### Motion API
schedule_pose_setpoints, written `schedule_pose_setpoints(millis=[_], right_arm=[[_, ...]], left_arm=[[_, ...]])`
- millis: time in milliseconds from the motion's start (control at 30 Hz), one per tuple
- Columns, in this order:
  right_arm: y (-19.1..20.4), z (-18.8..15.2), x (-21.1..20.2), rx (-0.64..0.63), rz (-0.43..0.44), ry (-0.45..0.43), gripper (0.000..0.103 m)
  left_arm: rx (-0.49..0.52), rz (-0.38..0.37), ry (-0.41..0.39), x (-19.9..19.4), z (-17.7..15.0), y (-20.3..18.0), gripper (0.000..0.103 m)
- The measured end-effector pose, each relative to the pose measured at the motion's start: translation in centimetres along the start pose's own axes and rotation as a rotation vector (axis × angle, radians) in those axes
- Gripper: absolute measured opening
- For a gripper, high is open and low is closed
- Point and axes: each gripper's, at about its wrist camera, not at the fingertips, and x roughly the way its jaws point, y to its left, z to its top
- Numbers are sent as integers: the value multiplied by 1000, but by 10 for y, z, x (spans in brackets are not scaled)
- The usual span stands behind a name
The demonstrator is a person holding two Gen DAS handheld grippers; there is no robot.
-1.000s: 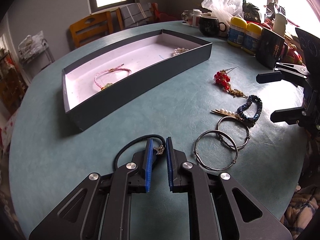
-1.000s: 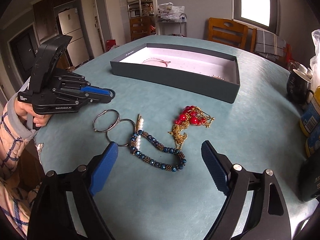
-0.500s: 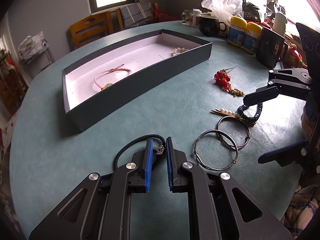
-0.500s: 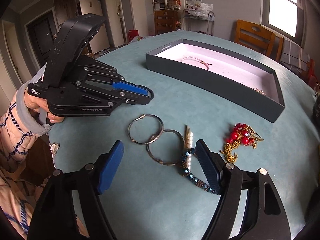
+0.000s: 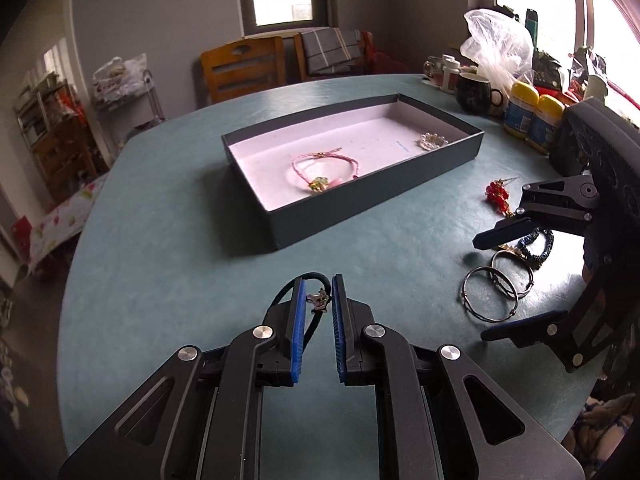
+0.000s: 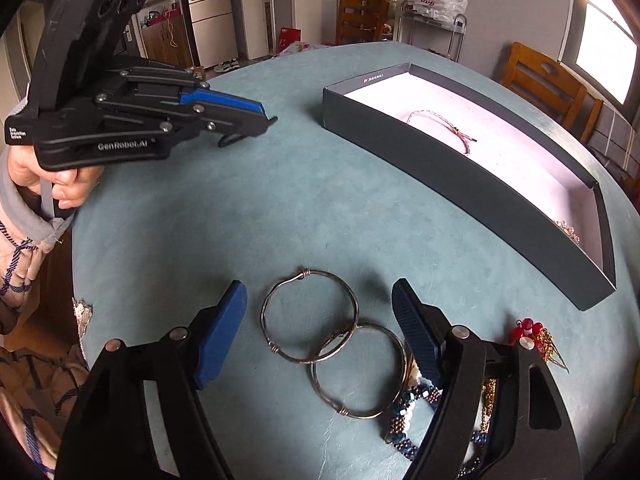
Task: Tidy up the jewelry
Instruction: 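Carry the black hair tie toward the box while the right tool grasps a silver bangle, then release the hair tie in the box while the right tool drops the bangle there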
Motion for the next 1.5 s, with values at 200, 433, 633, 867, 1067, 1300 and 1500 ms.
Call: schedule_pose_setpoints(millis=[200,433,633,867,1067,1300,1500], right_arm=[[-1,-1,1,1,21,-8,70],[3,-7,-8,-13,29,-22,48],[-1,-4,-19,1,4,-64,48],[-33,9,-52,67,-52,-170,48],[-87,19,-75,177,-65,-264,48],[-147,34,-88,266,-108,-341,48],[-189,45,-67,315,-141,-315,48]], left_arm=[[-7,7,0,0,-2,4,13],[11,-18,1,4,-1,-6,13],[27,-18,-23,-2,8,-10,13],[51,-27,-76,-9,38,-14,13],[75,-62,-127,-6,77,-25,13],[104,-100,-133,26,123,-37,13],[73,-130,-100,69,154,-35,13]])
